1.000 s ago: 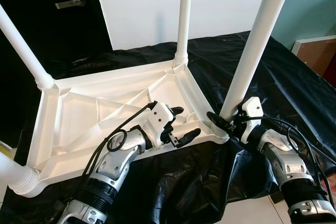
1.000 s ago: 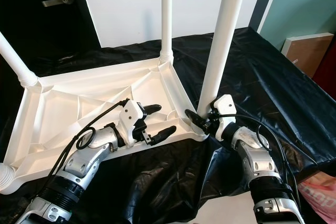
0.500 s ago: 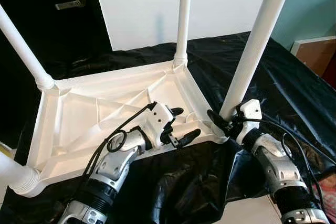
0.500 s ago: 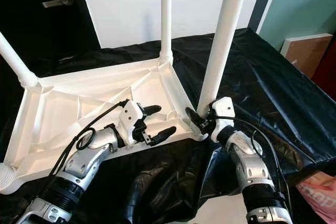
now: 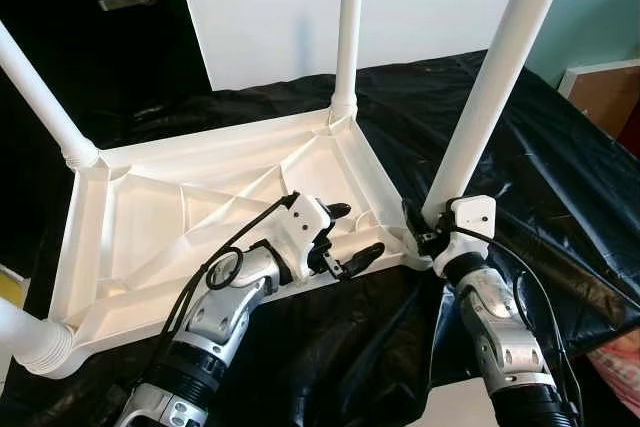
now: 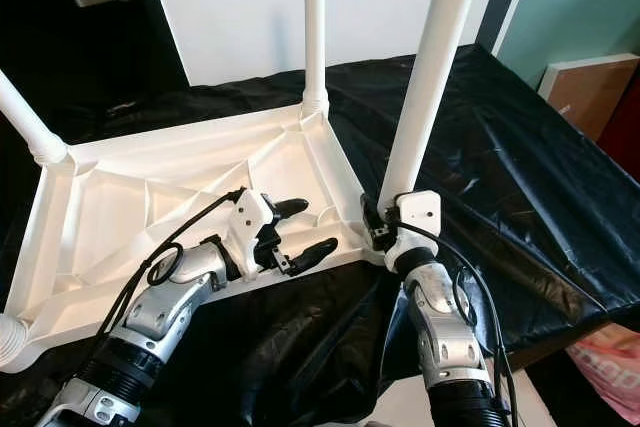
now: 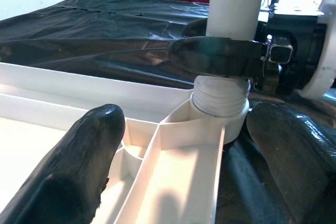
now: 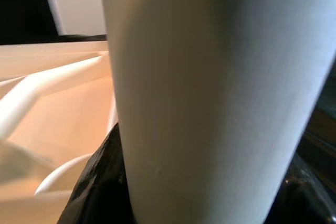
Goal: Building children table
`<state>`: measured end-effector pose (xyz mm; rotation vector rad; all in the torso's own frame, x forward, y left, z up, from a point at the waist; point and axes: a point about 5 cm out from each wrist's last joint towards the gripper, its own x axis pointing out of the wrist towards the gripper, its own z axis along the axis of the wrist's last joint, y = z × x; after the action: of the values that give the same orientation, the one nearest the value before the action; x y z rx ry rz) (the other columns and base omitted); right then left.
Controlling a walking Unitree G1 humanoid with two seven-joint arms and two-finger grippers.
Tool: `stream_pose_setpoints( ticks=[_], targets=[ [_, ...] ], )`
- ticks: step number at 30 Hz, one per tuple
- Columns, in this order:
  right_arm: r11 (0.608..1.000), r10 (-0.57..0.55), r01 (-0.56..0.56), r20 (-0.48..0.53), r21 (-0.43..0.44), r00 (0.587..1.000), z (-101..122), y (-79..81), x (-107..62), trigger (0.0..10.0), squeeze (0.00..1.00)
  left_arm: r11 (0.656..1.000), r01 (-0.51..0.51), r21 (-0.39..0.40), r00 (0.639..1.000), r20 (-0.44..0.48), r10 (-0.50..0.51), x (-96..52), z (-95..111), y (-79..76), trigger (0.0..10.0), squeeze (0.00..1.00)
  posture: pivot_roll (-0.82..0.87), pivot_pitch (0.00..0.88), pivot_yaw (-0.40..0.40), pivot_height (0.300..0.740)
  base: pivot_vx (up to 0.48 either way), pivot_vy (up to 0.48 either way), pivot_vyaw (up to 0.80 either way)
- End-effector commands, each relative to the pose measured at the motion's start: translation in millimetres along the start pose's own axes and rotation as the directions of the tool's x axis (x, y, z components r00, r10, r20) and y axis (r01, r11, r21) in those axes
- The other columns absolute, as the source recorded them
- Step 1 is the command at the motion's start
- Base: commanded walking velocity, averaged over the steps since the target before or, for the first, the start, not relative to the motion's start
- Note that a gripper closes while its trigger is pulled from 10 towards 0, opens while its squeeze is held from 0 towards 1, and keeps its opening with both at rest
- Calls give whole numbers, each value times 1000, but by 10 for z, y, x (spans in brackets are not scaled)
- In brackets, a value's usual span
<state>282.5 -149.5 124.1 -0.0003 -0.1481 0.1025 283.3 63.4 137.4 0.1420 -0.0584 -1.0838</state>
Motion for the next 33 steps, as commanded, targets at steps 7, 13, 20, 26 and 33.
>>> stream_pose_setpoints(
  ticks=[7,13,20,26,33],
  targets=[
    [973,-231,233,-99,7,968,-125,59,-97,10000,0,999,-51,9,999,-3,51,-26,-10,15,10000,0,-42,106,19,740,0,0,0],
    [973,-229,232,-77,23,970,-72,40,-129,10000,0,999,35,22,999,-4,-35,-54,-12,-71,10000,0,-43,112,16,740,0,0,0],
    [981,-187,188,-37,46,982,8,36,-146,10000,1000,998,69,7,998,-4,-69,-64,14,-82,10000,0,-52,116,14,740,0,0,0],
    [998,-41,40,29,48,999,149,-56,-145,10000,1000,996,85,19,996,-6,-85,-75,49,-20,10000,0,-47,113,3,740,0,0,0],
    [987,153,-155,43,47,987,186,-89,-170,10000,0,992,126,-3,992,-7,-126,-126,57,-40,10000,0,-48,106,4,740,0,0,0]
  ],
)
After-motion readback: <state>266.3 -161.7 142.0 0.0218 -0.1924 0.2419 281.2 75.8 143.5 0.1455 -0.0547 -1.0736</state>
